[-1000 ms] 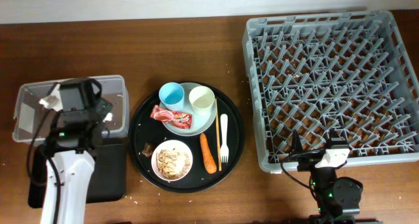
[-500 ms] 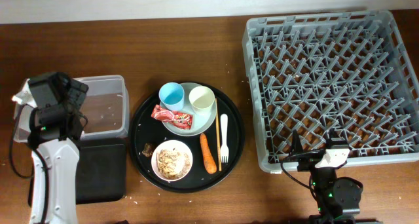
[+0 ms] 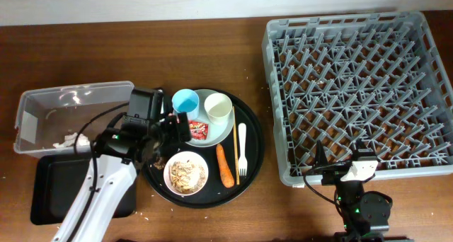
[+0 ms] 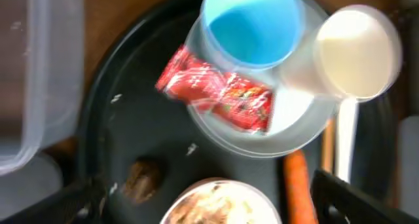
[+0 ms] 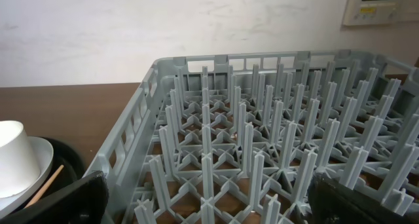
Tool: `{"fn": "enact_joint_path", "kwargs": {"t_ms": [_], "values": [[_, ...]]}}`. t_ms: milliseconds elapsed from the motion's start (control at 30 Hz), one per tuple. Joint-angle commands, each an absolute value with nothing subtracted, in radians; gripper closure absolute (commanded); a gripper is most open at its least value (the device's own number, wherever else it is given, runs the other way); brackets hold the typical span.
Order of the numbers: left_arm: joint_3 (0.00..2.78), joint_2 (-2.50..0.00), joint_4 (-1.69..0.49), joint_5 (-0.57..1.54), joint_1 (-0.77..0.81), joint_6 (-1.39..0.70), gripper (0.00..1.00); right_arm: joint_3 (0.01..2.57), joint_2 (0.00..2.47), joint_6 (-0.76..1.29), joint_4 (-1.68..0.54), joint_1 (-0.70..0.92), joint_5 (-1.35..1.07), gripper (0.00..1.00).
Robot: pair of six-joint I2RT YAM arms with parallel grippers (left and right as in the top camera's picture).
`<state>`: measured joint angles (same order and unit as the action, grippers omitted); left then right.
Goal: Sort waste into correct bins and load items into the dishwasher rack
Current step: 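Reach the left gripper to the red wrapper on the plate and grasp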
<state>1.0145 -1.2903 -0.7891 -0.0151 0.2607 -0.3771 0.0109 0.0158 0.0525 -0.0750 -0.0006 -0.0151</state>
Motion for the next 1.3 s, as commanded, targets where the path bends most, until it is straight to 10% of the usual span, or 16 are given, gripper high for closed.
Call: {"fn": "enact_joint_path", "kwargs": {"t_ms": [0, 200, 300, 367, 433, 767, 1267], "values": [[1.015, -1.297, -0.798, -0.077, 0.259, -0.265, 0.01, 0.006, 0.009, 0.054, -0.080, -0.007, -0.006, 0.01], [1.014, -1.391, -0.695, -0.080, 0.259, -0.087, 0.17, 0.006, 0.009, 0.054, -0.080, -0.007, -0.006, 0.01], [1.015, -1.445, -0.678, -0.077, 0.259, -0.070, 0.01, 0.006, 0.009, 0.054, -0.079, -0.007, -0.006, 0.01], [1.014, -1.445, -0.651, -0.146, 0.259, -0.069, 0.46, 0.006, 0.009, 0.054, -0.080, -0.007, -0.006, 0.01], [1.014, -1.456, -0.640, -0.146, 0.259, -0.047, 0.60, 0.006, 0.009, 0.054, -0.080, -0.007, -0.006, 0.01], [1.014, -1.534, -0.534, 0.265, 0.066, 0.156, 0.55, 0.006, 0.009, 0.054, -0.080, -0.007, -0.006, 0.01], [1.013, -1.742, -0.453, 0.266, 0.056, 0.155, 0.61, 0.006, 0.009, 0.054, -0.080, -0.007, -0.006, 0.01]]}}
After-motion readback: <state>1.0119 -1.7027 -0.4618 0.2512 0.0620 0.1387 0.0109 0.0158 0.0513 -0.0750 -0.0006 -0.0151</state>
